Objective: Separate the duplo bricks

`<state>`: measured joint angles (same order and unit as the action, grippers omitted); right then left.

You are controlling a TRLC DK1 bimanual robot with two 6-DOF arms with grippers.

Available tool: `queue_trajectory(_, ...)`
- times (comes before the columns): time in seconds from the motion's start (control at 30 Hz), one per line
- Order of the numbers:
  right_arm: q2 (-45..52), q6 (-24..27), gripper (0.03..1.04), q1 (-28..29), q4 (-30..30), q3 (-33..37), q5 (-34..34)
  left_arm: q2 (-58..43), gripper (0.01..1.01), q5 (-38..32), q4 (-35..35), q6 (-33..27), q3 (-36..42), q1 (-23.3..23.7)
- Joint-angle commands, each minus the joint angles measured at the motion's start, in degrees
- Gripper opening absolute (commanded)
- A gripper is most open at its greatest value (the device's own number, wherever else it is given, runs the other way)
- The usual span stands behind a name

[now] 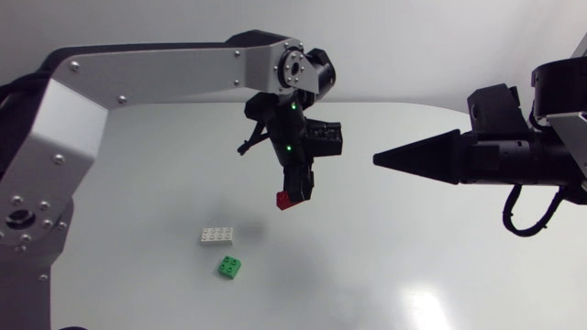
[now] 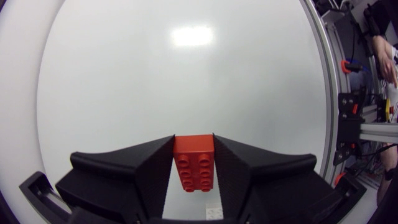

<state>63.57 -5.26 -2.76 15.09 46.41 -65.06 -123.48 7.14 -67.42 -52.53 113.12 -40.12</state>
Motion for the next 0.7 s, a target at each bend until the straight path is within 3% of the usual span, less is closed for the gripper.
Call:
queue_trajectory(0.0,-0.6,2.1,1.0,0.1,0.9,-1.8,0.3,-3.1,0.17,-2.6,-2.1,-3.5,1.8,-1.6)
queue_trajectory(0.1,-0.6,3.9,1.0,0.5,2.0,-2.3,0.3,-4.9,0.17,-6.9,-4.8,-5.4,0.9,-3.4)
queue_trajectory(0.3,-0.8,5.7,1.0,1.8,3.0,-2.6,0.3,-6.9,0.17,-11.1,-3.4,-6.4,-2.6,-5.3)
queue_trajectory(0.67,-2.5,11.6,1.0,8.3,7.6,-2.8,-0.9,-9.4,0.17,-14.3,4.9,-5.9,-12.2,-6.9)
